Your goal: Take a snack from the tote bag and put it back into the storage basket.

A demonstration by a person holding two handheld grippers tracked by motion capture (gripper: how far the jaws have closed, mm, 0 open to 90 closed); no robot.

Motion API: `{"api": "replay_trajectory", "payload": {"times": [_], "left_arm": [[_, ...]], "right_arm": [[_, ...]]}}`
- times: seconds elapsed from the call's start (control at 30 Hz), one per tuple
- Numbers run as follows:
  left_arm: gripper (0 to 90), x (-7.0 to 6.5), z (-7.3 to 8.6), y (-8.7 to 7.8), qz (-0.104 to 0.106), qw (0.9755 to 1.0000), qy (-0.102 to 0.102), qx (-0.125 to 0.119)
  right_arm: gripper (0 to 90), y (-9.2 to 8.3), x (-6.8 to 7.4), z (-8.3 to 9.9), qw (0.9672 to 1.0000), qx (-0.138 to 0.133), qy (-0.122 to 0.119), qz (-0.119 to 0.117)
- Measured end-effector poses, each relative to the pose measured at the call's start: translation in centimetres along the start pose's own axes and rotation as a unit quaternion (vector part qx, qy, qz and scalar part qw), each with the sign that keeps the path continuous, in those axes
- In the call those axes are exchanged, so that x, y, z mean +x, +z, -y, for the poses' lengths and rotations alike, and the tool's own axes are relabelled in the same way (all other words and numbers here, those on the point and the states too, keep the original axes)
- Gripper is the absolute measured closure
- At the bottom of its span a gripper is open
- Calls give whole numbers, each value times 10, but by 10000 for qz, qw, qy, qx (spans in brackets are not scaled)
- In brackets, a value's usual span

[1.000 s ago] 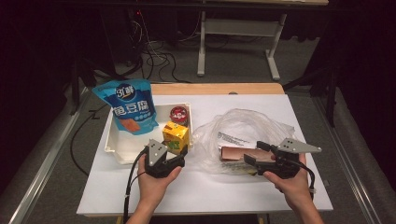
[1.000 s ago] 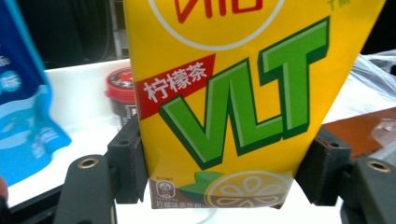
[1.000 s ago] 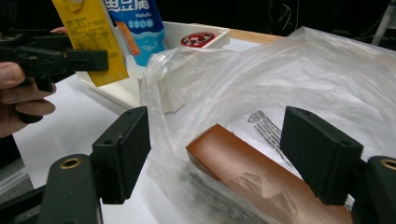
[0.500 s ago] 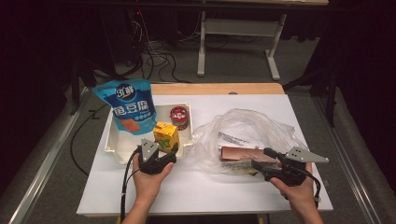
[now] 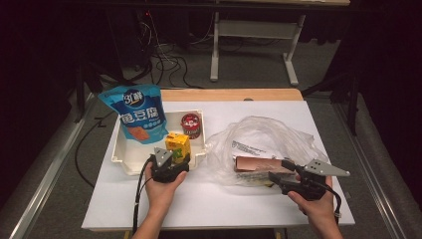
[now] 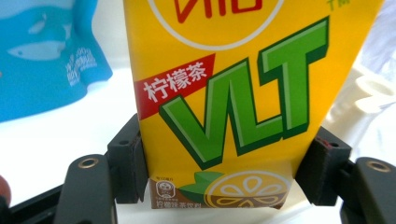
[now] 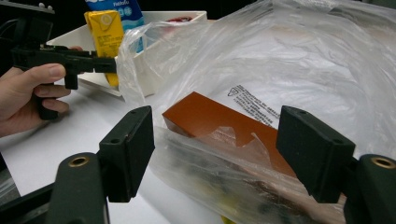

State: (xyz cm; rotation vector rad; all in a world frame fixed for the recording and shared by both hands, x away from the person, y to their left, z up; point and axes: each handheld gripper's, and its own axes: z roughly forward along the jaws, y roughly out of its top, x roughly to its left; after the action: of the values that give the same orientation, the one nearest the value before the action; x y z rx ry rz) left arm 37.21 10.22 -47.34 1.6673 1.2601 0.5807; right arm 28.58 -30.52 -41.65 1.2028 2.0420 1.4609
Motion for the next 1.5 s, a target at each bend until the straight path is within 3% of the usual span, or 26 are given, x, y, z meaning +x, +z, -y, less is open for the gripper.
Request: {"api": "replay_trajectory", "payload": {"times": [0.3,0.5,0.67,1.0,1.13,1.3,1.4,1.47,1.5], "left_arm": [[315,0,5,11,-225,9996,-79,139],[310,-6,4,13,-356,9989,177,256],[299,-4,3,11,-324,9988,9,365],[262,1,2,3,-194,9977,58,649],[284,-3,1,6,-329,9971,-19,682],[288,-13,0,11,-631,9950,206,750],[279,-11,1,11,-536,9956,205,737],[243,-8,0,7,-355,9968,120,706],[213,-6,-1,2,-307,9977,117,598]], "right_arm": [[291,1,-2,3,10000,25,17,34],[293,3,-3,5,10000,62,22,68],[295,2,-1,6,9999,98,-19,99],[304,5,0,10,9997,202,-13,114],[308,6,1,10,9998,176,-20,119],[311,6,0,11,9997,177,11,150],[311,5,-1,11,9997,175,20,161],[308,4,-1,12,9998,164,10,141],[307,4,-1,12,9998,167,0,130]]}}
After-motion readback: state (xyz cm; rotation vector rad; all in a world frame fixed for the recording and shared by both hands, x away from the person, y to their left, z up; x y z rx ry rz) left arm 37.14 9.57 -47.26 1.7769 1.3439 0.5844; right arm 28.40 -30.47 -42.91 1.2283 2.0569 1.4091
